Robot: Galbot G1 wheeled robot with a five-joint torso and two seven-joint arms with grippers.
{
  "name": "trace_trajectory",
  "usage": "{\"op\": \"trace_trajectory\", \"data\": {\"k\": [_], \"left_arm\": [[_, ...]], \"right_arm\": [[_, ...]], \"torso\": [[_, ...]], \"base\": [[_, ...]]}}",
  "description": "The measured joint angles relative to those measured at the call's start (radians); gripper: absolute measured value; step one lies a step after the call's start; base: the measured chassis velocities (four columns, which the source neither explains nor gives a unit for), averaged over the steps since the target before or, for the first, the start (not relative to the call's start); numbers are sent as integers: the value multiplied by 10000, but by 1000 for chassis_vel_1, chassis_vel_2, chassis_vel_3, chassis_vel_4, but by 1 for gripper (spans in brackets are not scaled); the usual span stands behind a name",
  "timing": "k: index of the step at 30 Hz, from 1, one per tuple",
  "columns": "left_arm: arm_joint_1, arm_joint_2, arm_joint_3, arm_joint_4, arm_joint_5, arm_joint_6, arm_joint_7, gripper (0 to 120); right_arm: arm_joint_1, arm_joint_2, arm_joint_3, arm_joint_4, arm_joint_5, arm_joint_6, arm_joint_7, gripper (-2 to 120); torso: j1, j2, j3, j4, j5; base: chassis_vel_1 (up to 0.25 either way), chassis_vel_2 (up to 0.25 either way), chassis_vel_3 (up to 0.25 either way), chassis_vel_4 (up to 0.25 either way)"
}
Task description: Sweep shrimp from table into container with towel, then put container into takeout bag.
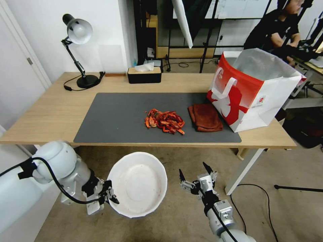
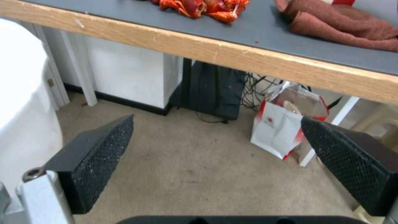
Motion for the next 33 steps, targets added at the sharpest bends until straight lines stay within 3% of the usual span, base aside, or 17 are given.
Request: {"op": "trace_trajectory", "data": {"k": [6, 8, 13, 18, 24, 27, 33], "left_arm": [[-402, -580, 360, 1081, 277, -227, 93, 0], [-943, -1288, 710, 2341, 524, -417, 219, 0], [-1592, -1889, 1149, 3238, 753, -526, 148, 0], [-1869, -2271, 1291, 3489, 953, -525, 2, 0], [-2018, -2380, 1331, 3524, 1093, -524, -448, 0], [-2122, -2462, 1375, 3533, 1148, -530, -865, 0], [-2140, -2524, 1417, 3502, 1208, -534, -1117, 0]], "right_arm": [[-99, -24, 51, 241, -35, -20, -16, 100], [-188, -119, 221, 730, -33, -60, -48, 100], [-270, -250, 448, 1326, 175, -142, -93, 100], [-295, -379, 648, 1964, 789, -327, -99, 100], [-128, -522, 915, 2500, 1500, -576, 21, 100], [418, -622, 1049, 2577, 2240, -837, 345, 100], [1362, -896, 1164, 2192, 3299, -1047, 777, 100]], "torso": [[1, 0, 0, -1, 0], [1, -1, 0, 0, 1], [1, -2, 1, -1, 2], [1, -2, 1, -1, 1], [1, -2, 1, 1, 1], [1, -1, 1, 0, 2], [1, -2, 1, 1, 2]], "base": [[0, 0, 0, 0], [0, 0, 0, 0], [0, 0, 0, 0], [0, 0, 0, 0], [0, 0, 0, 0], [0, 0, 0, 0], [0, 0, 0, 0]]}}
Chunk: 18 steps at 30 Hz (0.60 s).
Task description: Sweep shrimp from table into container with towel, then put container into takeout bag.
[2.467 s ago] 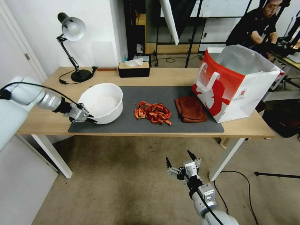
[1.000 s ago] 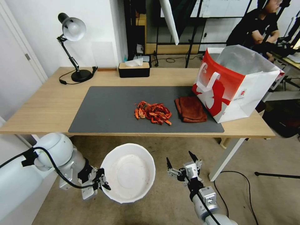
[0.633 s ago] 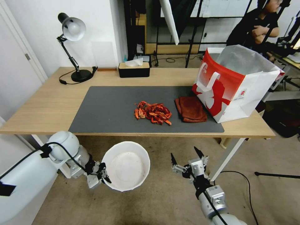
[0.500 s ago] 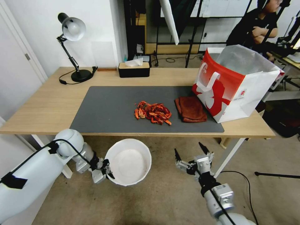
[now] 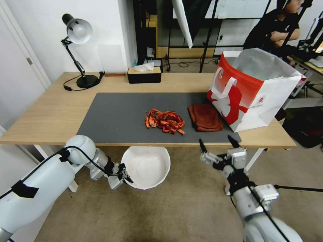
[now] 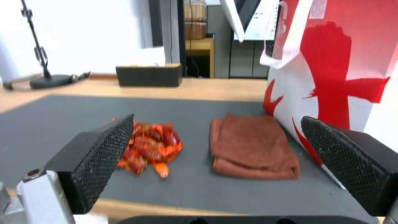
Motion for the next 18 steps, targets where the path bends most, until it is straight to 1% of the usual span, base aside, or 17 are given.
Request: {"op": "trace_trajectory", "data": {"k": [3, 4, 7, 8, 11, 12, 15, 16, 18], "left_arm": [[-4, 21, 1, -46, 0, -19, -183, 0], [-4, 21, 1, -46, 0, -19, -183, 0], [-54, 75, -6, -140, 15, -41, -326, 0], [-54, 75, -6, -140, 15, -41, -326, 0], [-170, 96, 55, -212, -6, -53, -511, 0], [-170, 96, 55, -212, -6, -53, -511, 0], [-270, 104, 173, -255, -27, -53, -527, 0], [-270, 104, 173, -255, -27, -53, -527, 0], [-304, 111, 241, -283, -31, -94, -519, 0]], "right_arm": [[629, -337, -37, -552, 679, -17, 290, 100], [629, -337, -37, -552, 679, -17, 290, 100], [1328, -726, -102, -1225, 1262, -30, 529, 100], [1328, -726, -102, -1225, 1262, -30, 529, 100], [2075, -1123, -188, -1971, 1650, -70, 763, 100], [2075, -1123, -188, -1971, 1650, -70, 763, 100], [2779, -1423, -347, -2672, 1883, -81, 1061, 100], [2779, -1423, -347, -2672, 1883, -81, 1061, 100], [3335, -1611, -514, -3180, 1951, -111, 1470, 100]], "torso": [[-1, 0, 0, -1, -1], [-1, 0, 0, -1, -1], [0, 0, 1, 0, 1], [0, 0, 1, 0, 1], [-1, 0, 1, 0, 0], [-1, 0, 1, 0, 0], [0, 1, 1, -1, -1], [0, 1, 1, -1, -1], [0, 1, 0, 0, -2]], "base": [[0, 0, 0, 0], [0, 0, 0, 0], [0, 0, 0, 0], [0, 0, 0, 0], [0, 0, 0, 0], [0, 0, 0, 0], [0, 0, 0, 0], [0, 0, 0, 0], [0, 0, 0, 0]]}}
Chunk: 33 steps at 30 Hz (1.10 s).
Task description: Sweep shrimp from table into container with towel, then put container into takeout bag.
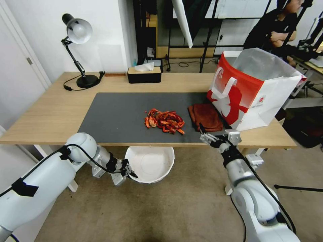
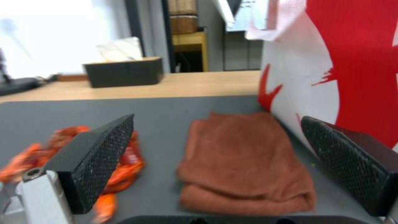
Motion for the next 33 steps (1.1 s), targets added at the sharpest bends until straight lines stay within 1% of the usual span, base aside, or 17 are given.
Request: {"op": "trace_trajectory", "data": {"k": [2, 6, 7, 9, 10, 12, 14, 18, 19, 22, 24, 26, 27, 33], "left_arm": [[-20, 0, 25, -1, -1, -32, 48, 0], [-152, -60, 186, 85, 77, -137, 184, 0], [-152, -60, 186, 85, 77, -137, 184, 0], [-292, -143, 324, 197, 95, -147, 212, 0], [-292, -143, 324, 197, 95, -147, 212, 0], [-422, -253, 402, 340, 182, -227, 212, 0], [-458, -291, 420, 386, 226, -267, 214, 0], [-573, -390, 553, 553, 252, -332, 218, 0], [-573, -390, 553, 553, 252, -332, 218, 0], [-583, -423, 611, 599, 246, -343, 218, 0], [-585, -424, 618, 602, 245, -344, 218, 0], [-608, -446, 678, 638, 218, -366, 218, 0], [-608, -446, 678, 638, 218, -366, 218, 0], [-631, -434, 710, 647, 93, -382, 210, 0]], "right_arm": [[229, -73, -81, -220, 15, 0, 152, 100], [1261, -387, -423, -1030, 182, -226, 693, 100], [1261, -387, -423, -1030, 182, -226, 693, 100], [1806, -535, -612, -1334, 260, -759, 1007, 100], [1806, -535, -612, -1334, 260, -759, 1007, 100], [2271, -626, -839, -1668, 302, -1394, 1404, 100], [2412, -642, -918, -1809, 308, -1553, 1496, 100], [3006, -628, -1293, -2479, 314, -2223, 1914, 100], [3006, -628, -1293, -2479, 314, -2223, 1914, 100], [3276, -579, -1462, -2763, 238, -2611, 2107, 100], [3299, -573, -1476, -2788, 231, -2652, 2126, 100], [3492, -509, -1599, -3014, 179, -3025, 2273, 100], [3492, -509, -1599, -3014, 179, -3025, 2273, 100], [3608, -461, -1645, -3132, 528, -3478, 2414, 100]], "torso": [[0, 0, 0, -1, 1], [0, 0, 0, 0, 0], [0, 0, 0, 0, 0], [0, 0, 0, 0, -2], [0, 0, 0, 0, -2], [1, 0, 0, -1, -1], [0, 0, 0, -2, 0], [0, 0, 0, -1, -1], [0, 0, 0, -1, -1], [1, 0, 0, 0, -1], [1, -1, 0, 0, -1], [1, 0, 0, 0, 0], [1, 0, 0, 0, 0], [-1, -1, -1, -1, -1]], "base": [[0, 0, 0, 0], [0, 0, 0, 0], [0, 0, 0, 0], [0, 0, 0, 0], [0, 0, 0, 0], [0, 0, 0, 0], [0, 0, 0, 0], [0, 0, 0, 0], [0, 0, 0, 0], [0, 0, 0, 0], [0, 0, 0, 0], [0, 0, 0, 0], [0, 0, 0, 0], [0, 0, 0, 0]]}}
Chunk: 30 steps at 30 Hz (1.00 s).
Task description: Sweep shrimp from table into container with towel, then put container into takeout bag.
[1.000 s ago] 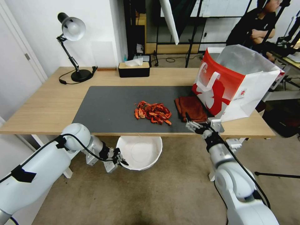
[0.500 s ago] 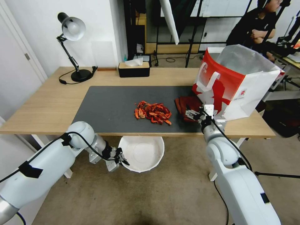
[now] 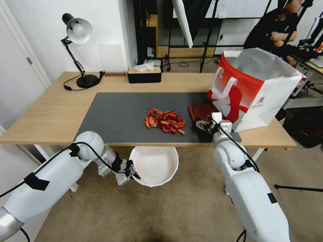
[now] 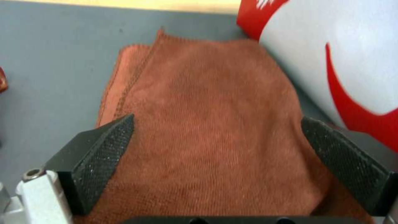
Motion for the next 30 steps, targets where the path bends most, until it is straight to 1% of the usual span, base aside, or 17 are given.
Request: {"op": "trace_trajectory", "data": {"k": [4, 6, 7, 9, 10, 13, 14, 15, 17, 18, 21, 22, 23, 26, 27, 29, 30], "left_arm": [[0, 15, 5, -5, -30, -6, -5, 0], [-3, 21, 9, -10, -44, -14, -8, 0], [-3, 21, 9, -10, -44, -14, -8, 0], [-3, 48, 10, -37, -104, -36, -19, 0], [-3, 48, 10, -37, -104, -36, -19, 0], [44, 93, 8, -103, -191, -57, -58, 0], [44, 93, 8, -103, -191, -57, -58, 0], [48, 103, 6, -105, -202, -63, -79, 0], [56, 132, -11, -105, -221, -85, -126, 0], [56, 132, -11, -105, -221, -85, -126, 0], [74, 174, -37, -102, -235, -108, -154, 0], [85, 190, -48, -100, -242, -117, -172, 0], [85, 190, -48, -100, -242, -117, -172, 0], [97, 200, -73, -99, -251, -129, -189, 0], [97, 200, -73, -99, -251, -129, -189, 0], [109, 210, -91, -103, -273, -133, -198, 0], [117, 219, -99, -103, -281, -133, -202, 0]], "right_arm": [[2, 15, 1, 0, 119, -128, 66, 98], [1, 25, 5, 8, 177, -212, 98, 85], [1, 25, 5, 8, 177, -212, 98, 85], [-43, 63, 39, 56, 390, -352, 252, 74], [-43, 63, 39, 56, 390, -352, 252, 74], [-144, 99, 98, 144, 612, -468, 400, 57], [-144, 99, 98, 144, 612, -468, 400, 57], [-162, 102, 108, 153, 619, -469, 409, 54], [-193, 107, 130, 175, 634, -449, 424, 42], [-193, 107, 130, 175, 634, -449, 424, 42], [-228, 101, 133, 226, 630, -356, 380, 30], [-247, 81, 132, 259, 607, -285, 302, 25], [-247, 81, 132, 259, 607, -285, 302, 25], [-294, -26, 147, 412, 483, -39, -25, 11], [-294, -26, 147, 412, 483, -39, -25, 11], [-299, -245, 198, 558, 386, 409, -621, 7], [-282, -390, 220, 581, 342, 707, -1016, 7]], "torso": [[0, 0, 0, 0, 1], [-1, 0, 0, 0, 0], [-1, 0, 0, 0, 0], [0, 0, -1, 1, 0], [0, 0, -1, 1, 0], [-1, 1, -2, 1, -1], [-1, 1, -2, 1, -1], [-1, 1, -2, 0, -1], [-1, 2, -2, -1, -1], [-1, 2, -2, -1, -1], [0, 1, -1, 0, 1], [0, 1, 0, 0, 2], [0, 1, 0, 0, 2], [1, 0, 1, 0, 4], [1, 0, 1, 0, 4], [0, 1, 1, 0, 3], [-1, 0, 1, -1, 2]], "base": [[0, 0, 0, 0], [0, 0, 0, 0], [0, 0, 0, 0], [0, 0, 0, 0], [0, 0, 0, 0], [0, 0, 0, 0], [0, 0, 0, 0], [0, 0, 0, 0], [0, 0, 0, 0], [0, 0, 0, 0], [0, 0, 0, 0], [0, 0, 0, 0], [0, 0, 0, 0], [0, 0, 0, 0], [0, 0, 0, 0], [0, 0, 0, 0], [0, 0, 0, 0]]}}
